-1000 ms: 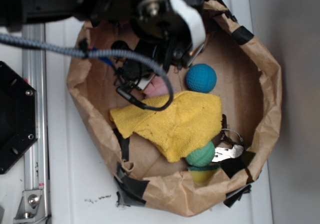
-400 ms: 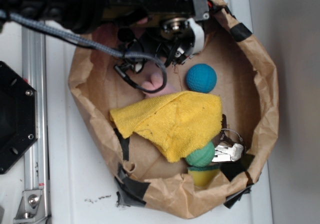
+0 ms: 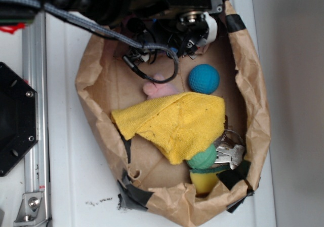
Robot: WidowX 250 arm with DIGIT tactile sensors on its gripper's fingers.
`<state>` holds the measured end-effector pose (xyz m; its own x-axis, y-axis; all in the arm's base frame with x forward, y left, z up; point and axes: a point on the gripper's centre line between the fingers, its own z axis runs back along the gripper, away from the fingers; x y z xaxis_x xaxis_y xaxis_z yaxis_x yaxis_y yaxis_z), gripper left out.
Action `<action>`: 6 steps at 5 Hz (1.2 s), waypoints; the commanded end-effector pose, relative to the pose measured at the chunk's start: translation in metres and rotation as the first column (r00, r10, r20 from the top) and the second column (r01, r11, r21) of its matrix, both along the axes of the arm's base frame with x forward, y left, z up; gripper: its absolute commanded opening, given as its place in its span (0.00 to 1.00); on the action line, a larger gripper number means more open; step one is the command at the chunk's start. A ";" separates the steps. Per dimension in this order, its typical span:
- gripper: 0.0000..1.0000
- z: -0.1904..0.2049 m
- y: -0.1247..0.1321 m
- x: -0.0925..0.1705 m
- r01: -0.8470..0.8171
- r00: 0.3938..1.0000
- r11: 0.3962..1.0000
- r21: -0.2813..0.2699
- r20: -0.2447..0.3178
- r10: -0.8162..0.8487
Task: Grab the blue sponge.
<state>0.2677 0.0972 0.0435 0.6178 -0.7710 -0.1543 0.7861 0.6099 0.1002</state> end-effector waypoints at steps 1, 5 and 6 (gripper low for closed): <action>1.00 0.005 0.014 0.008 -0.059 0.997 0.997 0.048 0.061 0.056; 0.00 0.039 -0.010 0.004 -0.336 0.925 0.942 0.001 0.190 0.330; 0.00 0.089 -0.053 0.005 -0.427 0.855 0.903 -0.042 0.307 0.418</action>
<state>0.2642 0.0538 0.1193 0.9126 -0.4083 0.0202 0.3884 0.8815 0.2687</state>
